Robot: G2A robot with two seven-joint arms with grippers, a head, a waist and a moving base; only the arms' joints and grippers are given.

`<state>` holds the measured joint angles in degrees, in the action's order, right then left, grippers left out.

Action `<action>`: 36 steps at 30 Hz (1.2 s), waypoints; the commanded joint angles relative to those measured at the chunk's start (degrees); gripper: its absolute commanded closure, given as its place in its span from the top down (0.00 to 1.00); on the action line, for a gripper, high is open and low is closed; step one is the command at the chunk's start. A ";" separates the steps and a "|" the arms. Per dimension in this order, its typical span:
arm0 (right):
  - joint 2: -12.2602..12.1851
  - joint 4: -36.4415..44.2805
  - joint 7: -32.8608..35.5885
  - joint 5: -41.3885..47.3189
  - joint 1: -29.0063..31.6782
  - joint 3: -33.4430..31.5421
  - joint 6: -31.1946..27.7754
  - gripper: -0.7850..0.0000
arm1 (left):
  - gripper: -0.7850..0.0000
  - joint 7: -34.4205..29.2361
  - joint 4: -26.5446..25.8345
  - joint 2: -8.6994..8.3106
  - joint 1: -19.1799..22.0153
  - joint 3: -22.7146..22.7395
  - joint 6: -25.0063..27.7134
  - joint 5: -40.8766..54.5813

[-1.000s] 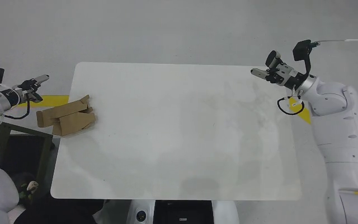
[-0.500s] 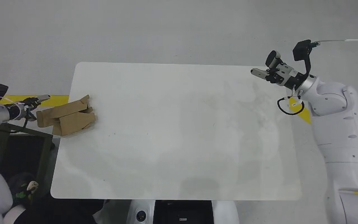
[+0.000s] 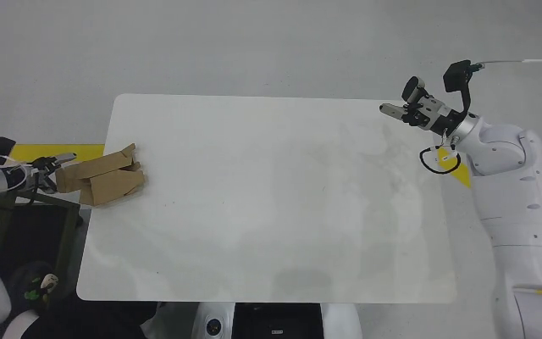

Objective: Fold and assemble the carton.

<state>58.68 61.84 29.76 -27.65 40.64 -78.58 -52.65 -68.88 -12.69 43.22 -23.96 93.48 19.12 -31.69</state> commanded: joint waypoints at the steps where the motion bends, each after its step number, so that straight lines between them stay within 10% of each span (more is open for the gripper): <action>1: 0.00 0.00 0.00 0.00 0.00 0.00 0.00 1.00 | 1.00 -0.13 -0.05 0.00 -0.12 -0.16 0.13 0.31; 5: 0.00 0.00 0.00 0.00 0.00 0.00 0.00 1.00 | 0.44 -0.84 0.01 0.13 -0.33 -0.45 0.35 1.40; 10: 0.00 0.00 0.00 0.00 0.00 0.00 0.00 1.00 | 0.00 -1.07 -0.02 0.10 -0.60 -0.85 0.21 2.23; 36: 0.00 0.00 0.00 0.00 0.00 0.00 0.00 1.00 | 0.00 -7.82 -4.51 1.23 1.78 1.73 7.31 22.61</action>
<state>58.68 61.84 29.76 -27.65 40.64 -78.58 -52.65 -76.22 -16.58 44.21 -22.27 95.43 26.12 -9.87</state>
